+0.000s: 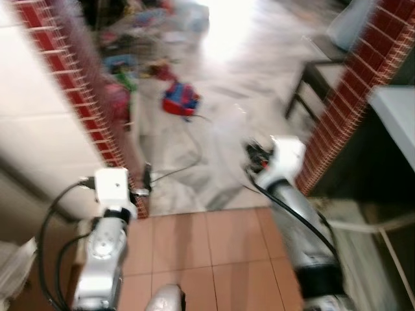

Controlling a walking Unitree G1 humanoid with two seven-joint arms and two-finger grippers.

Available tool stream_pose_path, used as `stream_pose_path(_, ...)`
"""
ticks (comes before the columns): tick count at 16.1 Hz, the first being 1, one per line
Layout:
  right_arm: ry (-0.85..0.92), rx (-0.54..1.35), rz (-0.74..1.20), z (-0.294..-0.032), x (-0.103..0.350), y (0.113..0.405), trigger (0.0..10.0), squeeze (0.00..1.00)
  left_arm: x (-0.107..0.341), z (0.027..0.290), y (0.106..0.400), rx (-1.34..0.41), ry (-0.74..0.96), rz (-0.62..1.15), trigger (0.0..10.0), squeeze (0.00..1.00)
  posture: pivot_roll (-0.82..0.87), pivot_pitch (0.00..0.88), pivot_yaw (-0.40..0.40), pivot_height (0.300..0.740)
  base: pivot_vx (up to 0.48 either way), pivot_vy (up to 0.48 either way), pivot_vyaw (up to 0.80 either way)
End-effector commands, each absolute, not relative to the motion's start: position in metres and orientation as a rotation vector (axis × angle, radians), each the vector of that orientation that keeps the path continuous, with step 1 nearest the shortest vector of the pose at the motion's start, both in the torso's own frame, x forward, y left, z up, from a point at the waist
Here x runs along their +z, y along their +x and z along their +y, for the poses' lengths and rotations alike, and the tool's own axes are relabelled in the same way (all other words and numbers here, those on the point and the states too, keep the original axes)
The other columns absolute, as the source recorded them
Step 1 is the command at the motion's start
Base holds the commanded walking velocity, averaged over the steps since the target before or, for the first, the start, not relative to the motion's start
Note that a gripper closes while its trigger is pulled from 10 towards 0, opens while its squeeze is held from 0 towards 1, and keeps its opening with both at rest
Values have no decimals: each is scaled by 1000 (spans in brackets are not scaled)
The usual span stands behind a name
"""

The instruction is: Restocking fridge

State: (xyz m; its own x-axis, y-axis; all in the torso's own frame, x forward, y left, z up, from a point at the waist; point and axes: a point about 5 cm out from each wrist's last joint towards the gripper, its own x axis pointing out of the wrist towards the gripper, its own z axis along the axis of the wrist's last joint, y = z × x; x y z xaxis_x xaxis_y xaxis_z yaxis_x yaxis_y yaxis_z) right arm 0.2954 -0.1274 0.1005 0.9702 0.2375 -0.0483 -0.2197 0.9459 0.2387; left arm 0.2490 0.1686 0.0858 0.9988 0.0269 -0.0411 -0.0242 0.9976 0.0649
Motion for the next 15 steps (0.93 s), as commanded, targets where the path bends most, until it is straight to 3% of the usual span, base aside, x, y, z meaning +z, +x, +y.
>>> stream_pose_path(1, 234, 256, 40, -121, 112, 296, 10000, 0, 88, 181, 245, 66, 99, 43, 10000, 0, 69, 54, -17, 740, 0, 0, 800)
stream_pose_path(4, 191, 215, 47, -142, 111, 291, 10000, 0, 92, 194, 232, 124, 173, 14, 10000, 0, 68, 56, -19, 740, 0, 0, 752)
stream_pose_path(6, 225, 179, 50, -157, 111, 289, 10000, 0, 99, 192, 226, -6, 333, -22, 10000, 0, 68, 52, -27, 740, 0, 0, 297)
stream_pose_path(8, 182, 186, 47, -159, 113, 293, 10000, 0, 100, 191, 226, -93, 354, -35, 10000, 0, 73, 43, -28, 740, 0, 0, 0)
stream_pose_path(10, 185, 185, 42, -157, 113, 295, 10000, 0, 104, 188, 232, -103, 323, -41, 10000, 0, 69, 36, -26, 740, 0, 0, 0)
stream_pose_path(13, 211, 176, 36, -154, 115, 295, 10000, 0, 96, 184, 219, -25, 58, 72, 10000, 0, 66, 29, -30, 740, 0, 0, 0)
stream_pose_path(15, 207, 190, 47, -154, 113, 293, 10000, 0, 91, 190, 209, -23, 78, 87, 10000, 0, 75, 37, -44, 740, 0, 0, 0)
